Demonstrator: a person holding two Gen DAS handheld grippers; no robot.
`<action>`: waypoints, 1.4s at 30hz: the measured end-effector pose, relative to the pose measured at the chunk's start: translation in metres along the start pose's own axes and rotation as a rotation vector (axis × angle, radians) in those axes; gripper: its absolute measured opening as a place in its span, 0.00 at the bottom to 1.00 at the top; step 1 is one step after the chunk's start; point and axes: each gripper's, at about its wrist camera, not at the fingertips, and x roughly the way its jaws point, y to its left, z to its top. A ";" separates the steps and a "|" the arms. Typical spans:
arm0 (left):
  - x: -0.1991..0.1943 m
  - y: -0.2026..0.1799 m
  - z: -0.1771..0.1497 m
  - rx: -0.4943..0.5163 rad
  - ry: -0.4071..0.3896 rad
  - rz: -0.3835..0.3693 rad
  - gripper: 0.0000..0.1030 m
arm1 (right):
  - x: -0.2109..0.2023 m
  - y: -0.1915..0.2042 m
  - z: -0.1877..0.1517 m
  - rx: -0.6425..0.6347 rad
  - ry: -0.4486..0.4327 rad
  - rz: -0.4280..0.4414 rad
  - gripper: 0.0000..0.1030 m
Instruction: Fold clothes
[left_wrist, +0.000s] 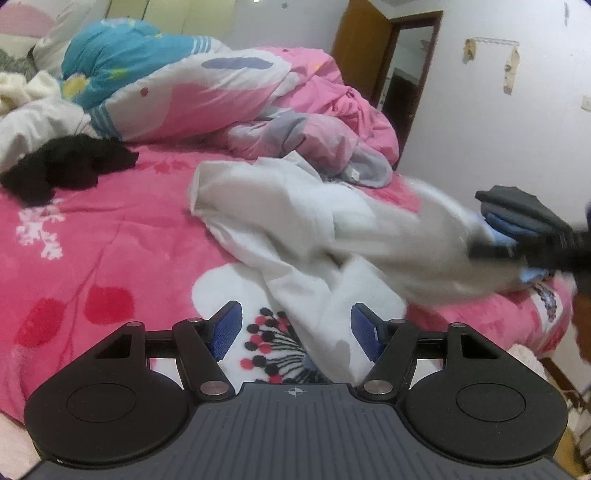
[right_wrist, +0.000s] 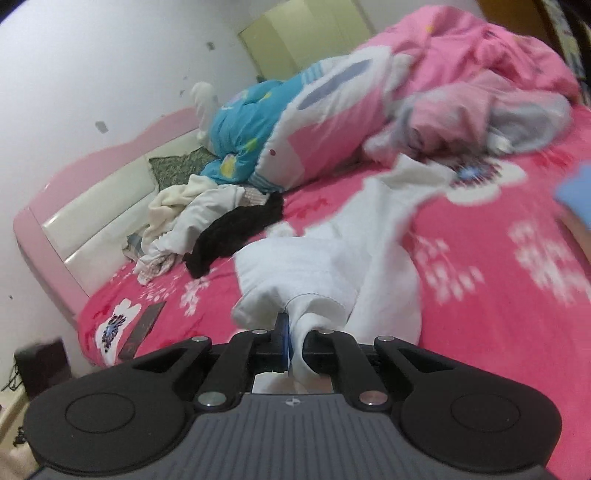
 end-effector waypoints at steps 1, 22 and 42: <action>0.001 -0.003 0.002 0.021 0.000 0.000 0.64 | -0.007 -0.008 -0.011 0.034 0.001 -0.015 0.04; 0.078 -0.074 0.014 0.380 0.090 0.096 0.90 | -0.038 -0.064 -0.044 0.228 -0.151 -0.141 0.44; 0.073 0.009 0.015 0.002 0.077 0.094 0.44 | -0.015 -0.051 -0.032 0.168 -0.120 -0.157 0.48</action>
